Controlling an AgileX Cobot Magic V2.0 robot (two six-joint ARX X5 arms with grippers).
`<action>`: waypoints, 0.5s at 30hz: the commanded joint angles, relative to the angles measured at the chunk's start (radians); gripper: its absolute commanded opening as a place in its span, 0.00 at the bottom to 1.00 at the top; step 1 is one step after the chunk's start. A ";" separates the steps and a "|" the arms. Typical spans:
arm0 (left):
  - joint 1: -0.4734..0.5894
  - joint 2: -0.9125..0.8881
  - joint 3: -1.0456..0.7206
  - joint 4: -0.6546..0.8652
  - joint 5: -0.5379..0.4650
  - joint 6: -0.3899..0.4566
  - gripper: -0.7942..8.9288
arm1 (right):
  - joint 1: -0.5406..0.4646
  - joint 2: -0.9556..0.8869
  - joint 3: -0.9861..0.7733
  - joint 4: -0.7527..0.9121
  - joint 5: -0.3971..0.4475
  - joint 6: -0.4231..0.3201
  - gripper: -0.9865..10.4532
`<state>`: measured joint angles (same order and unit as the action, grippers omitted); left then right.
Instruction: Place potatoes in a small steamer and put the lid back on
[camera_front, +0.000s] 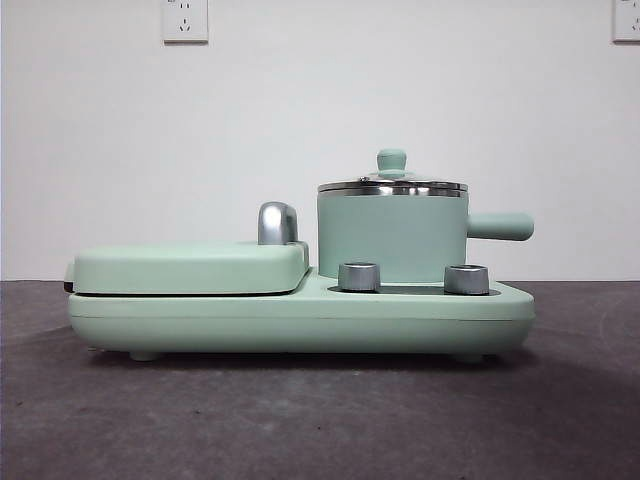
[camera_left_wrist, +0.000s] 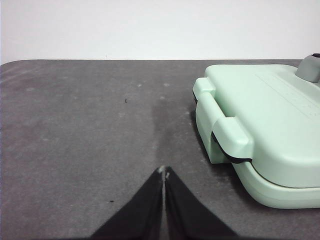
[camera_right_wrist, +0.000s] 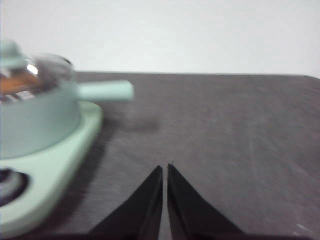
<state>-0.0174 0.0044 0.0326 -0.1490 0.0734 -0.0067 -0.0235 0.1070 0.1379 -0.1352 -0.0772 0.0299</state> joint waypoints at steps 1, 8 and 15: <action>0.000 -0.001 -0.019 0.012 -0.004 0.014 0.09 | -0.005 -0.028 -0.034 0.037 0.028 -0.016 0.10; 0.000 -0.001 -0.019 0.012 -0.004 0.014 0.09 | -0.005 -0.071 -0.099 0.023 0.055 -0.016 0.10; 0.000 -0.001 -0.019 0.012 -0.004 0.014 0.09 | -0.005 -0.103 -0.126 -0.040 0.080 -0.019 0.10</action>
<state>-0.0174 0.0044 0.0326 -0.1490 0.0734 -0.0067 -0.0277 0.0067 0.0170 -0.1707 -0.0051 0.0219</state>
